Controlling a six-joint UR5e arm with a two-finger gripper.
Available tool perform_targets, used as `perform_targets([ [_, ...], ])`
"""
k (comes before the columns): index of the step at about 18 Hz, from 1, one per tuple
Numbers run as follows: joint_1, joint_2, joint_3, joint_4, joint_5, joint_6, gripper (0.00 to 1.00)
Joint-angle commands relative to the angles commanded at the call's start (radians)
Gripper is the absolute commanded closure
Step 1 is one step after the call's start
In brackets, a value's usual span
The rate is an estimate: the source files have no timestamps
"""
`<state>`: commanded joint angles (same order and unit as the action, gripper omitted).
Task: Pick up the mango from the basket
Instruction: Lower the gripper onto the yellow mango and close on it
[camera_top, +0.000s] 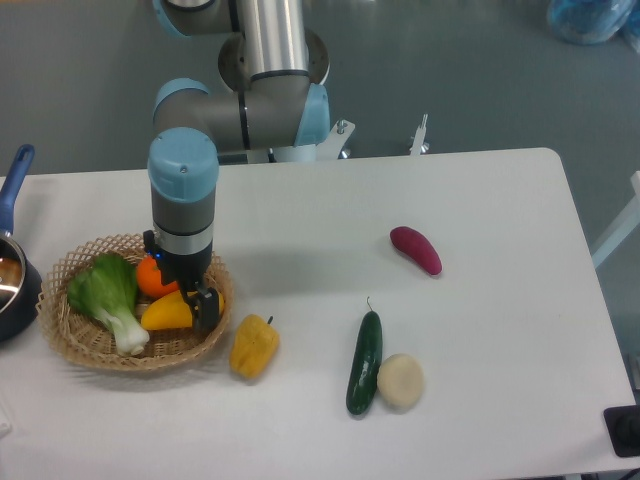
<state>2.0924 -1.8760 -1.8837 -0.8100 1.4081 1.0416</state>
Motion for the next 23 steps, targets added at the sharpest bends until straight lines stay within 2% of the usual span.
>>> perform_targets([
  [13, -0.017, -0.046, 0.000, 0.000, 0.041, -0.003, 0.01],
  [23, -0.026, -0.089, 0.008, 0.005, 0.065, -0.008, 0.11],
])
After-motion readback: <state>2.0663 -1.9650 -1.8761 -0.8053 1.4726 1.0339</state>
